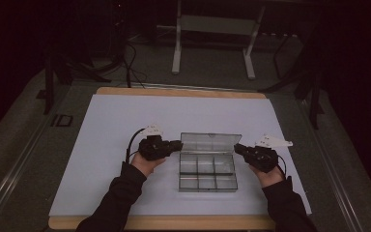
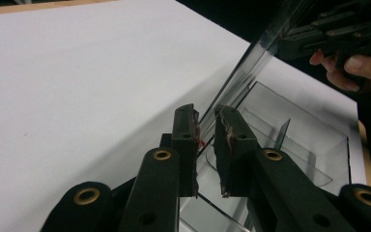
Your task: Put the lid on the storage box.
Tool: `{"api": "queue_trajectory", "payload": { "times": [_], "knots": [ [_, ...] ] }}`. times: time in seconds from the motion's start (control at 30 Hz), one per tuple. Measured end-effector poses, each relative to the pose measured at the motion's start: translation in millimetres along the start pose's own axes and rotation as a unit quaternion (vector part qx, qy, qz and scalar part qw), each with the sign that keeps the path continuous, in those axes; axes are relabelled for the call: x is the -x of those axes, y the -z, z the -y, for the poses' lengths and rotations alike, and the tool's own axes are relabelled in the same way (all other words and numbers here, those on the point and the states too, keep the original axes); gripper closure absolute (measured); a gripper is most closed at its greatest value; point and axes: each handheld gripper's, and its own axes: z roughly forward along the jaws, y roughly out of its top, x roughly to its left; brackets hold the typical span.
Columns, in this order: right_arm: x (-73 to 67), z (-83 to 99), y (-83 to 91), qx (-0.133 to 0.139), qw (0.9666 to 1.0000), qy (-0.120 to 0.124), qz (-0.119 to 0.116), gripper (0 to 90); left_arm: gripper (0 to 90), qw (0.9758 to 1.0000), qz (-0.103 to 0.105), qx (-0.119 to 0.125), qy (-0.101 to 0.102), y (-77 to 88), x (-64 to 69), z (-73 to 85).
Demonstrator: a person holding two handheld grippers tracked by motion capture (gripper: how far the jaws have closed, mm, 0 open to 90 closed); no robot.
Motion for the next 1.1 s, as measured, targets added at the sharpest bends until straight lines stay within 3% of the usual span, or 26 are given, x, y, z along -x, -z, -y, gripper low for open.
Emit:
{"api": "queue_trajectory", "payload": {
  "times": [0.5,0.9,1.1],
  "knots": [
    [-1.1,10.4,7.5,0.0,0.9996,0.009,-0.028,84.0,80.1,0.9997,0.001,-0.013,-0.021,6.0,11.6,9.4],
    [-0.8,26.6,10.3,-0.006,0.9982,-0.009,-0.058,82.9,80.3,0.9991,0.012,-0.03,-0.028,10.3,20.1,20.9],
    [-1.6,35.5,9.8,-0.018,0.9976,-0.015,-0.066,80.7,77.6,0.9985,0.006,-0.046,-0.029,8.7,21.5,28.1]
  ]
}}
